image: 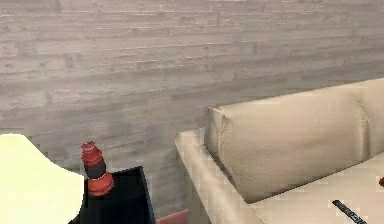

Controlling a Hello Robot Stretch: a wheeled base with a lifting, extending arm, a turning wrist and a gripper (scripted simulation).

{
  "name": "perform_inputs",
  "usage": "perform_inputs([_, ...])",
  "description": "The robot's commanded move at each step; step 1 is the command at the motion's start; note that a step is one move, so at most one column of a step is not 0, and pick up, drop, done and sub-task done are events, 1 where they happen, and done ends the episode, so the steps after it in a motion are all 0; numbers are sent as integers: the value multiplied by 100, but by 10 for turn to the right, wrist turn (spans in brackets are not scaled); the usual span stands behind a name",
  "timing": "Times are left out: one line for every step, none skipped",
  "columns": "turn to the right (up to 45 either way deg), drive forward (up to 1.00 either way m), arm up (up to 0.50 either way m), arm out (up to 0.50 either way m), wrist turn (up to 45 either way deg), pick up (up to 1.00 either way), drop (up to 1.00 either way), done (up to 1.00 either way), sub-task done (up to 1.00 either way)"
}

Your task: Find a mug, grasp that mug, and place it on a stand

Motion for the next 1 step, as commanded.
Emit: perform_inputs([-120,0,0,0,0,0,0,0,0])
